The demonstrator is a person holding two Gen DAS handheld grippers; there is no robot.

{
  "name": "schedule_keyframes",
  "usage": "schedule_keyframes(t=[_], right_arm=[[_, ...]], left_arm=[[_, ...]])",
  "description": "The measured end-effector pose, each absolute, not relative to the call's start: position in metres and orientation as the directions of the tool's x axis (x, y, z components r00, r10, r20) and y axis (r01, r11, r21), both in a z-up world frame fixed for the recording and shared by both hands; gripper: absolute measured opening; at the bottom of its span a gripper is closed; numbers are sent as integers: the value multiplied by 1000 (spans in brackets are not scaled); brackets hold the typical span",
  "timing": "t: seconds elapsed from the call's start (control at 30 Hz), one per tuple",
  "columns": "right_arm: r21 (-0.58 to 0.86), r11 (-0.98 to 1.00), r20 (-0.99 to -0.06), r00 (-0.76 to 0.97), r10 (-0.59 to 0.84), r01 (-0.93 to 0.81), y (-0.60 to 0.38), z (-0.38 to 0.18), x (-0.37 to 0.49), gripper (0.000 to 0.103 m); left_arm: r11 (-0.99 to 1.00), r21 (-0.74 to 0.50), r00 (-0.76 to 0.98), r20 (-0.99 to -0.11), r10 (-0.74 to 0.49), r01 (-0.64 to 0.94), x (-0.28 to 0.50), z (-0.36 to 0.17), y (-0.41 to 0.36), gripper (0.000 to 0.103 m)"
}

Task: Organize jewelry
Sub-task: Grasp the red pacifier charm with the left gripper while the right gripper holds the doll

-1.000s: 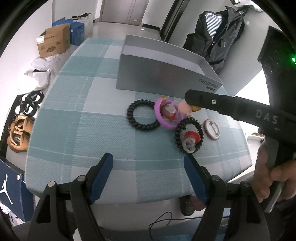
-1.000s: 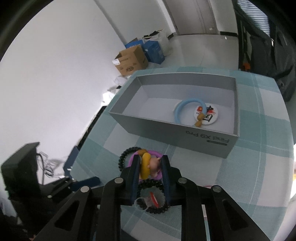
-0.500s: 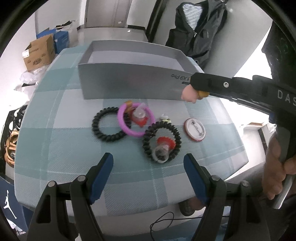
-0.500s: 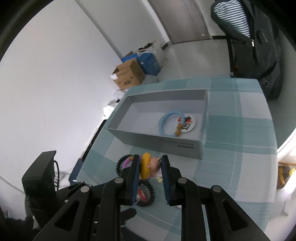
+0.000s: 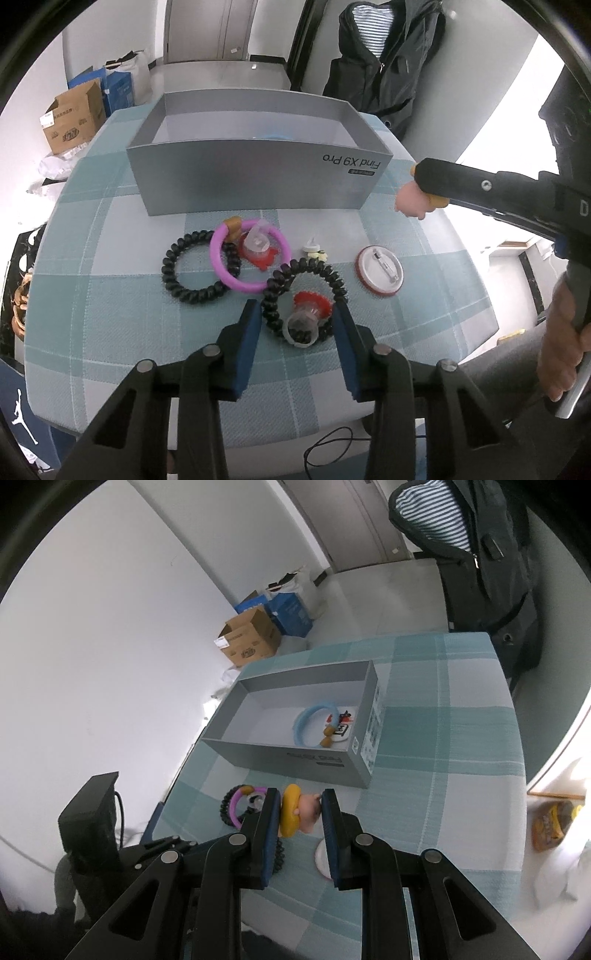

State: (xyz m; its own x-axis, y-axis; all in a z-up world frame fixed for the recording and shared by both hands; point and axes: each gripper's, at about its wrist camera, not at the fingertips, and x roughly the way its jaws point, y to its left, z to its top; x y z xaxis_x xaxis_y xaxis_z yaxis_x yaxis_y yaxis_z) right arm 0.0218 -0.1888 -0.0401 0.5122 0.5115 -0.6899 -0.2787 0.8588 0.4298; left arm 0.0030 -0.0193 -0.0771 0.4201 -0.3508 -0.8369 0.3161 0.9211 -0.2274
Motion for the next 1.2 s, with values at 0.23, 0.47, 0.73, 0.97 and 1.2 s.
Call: schedule_keyframes(t=[0.23, 0.47, 0.73, 0.97, 1.2], right_arm=[[434, 857, -681, 521, 514, -278, -194, -37, 19, 22], [432, 857, -680, 522, 514, -280, -196, -37, 18, 22], [436, 859, -686, 518, 511, -270, -195, -38, 19, 22], [436, 858, -689, 514, 512, -270, -192, -39, 20, 22], [436, 857, -694, 504, 515, -276, -184, -42, 23, 22]], left_arm=[[922, -201, 419, -844, -335, 331, 2, -78, -25, 20], [916, -233, 430, -827, -363, 326, 1, -71, -21, 19], [897, -290, 435, -797, -419, 334, 0, -62, -17, 16], [892, -317, 394, -812, -431, 324, 4, -68, -15, 16], [876, -391, 350, -808, -474, 284, 6, -74, -4, 15]])
